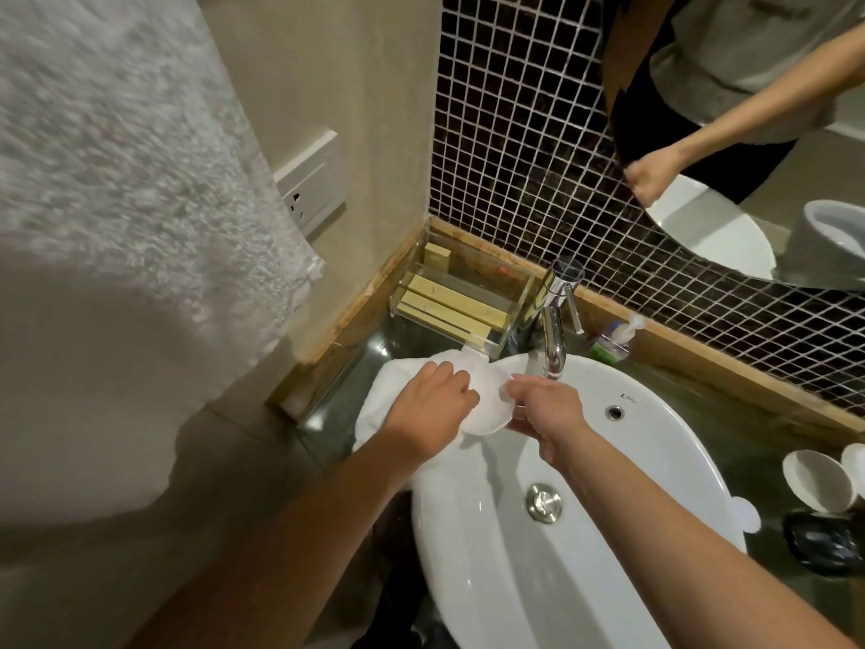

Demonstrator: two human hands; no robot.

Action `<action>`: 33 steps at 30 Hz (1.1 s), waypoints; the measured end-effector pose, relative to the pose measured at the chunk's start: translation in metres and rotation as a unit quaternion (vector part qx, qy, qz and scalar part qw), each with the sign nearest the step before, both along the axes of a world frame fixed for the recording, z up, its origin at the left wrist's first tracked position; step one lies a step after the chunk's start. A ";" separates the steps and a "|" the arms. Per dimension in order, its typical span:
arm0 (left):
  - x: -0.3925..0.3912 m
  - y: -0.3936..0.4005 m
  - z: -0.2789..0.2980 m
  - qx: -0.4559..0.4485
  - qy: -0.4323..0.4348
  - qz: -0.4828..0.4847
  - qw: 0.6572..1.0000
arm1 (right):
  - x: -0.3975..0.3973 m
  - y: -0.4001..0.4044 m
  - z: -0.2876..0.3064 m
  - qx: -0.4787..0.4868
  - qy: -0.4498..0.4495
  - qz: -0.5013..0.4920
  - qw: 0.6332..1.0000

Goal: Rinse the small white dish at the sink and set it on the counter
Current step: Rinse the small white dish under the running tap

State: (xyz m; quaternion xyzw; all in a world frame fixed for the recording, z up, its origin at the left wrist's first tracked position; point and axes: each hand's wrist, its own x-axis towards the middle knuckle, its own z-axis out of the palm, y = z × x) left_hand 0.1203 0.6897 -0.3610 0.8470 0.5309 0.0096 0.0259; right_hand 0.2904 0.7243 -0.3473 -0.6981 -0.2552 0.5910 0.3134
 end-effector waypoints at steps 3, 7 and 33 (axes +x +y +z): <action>-0.014 0.001 -0.002 -0.002 0.019 0.007 1.000 | -0.006 0.001 0.001 0.016 -0.018 0.001 1.000; -0.025 -0.003 -0.017 -0.001 0.038 0.012 0.999 | -0.006 0.004 0.001 0.030 -0.061 -0.005 0.998; -0.035 0.001 -0.014 -0.039 -0.073 0.201 0.976 | -0.025 0.005 0.001 0.042 -0.044 0.021 0.998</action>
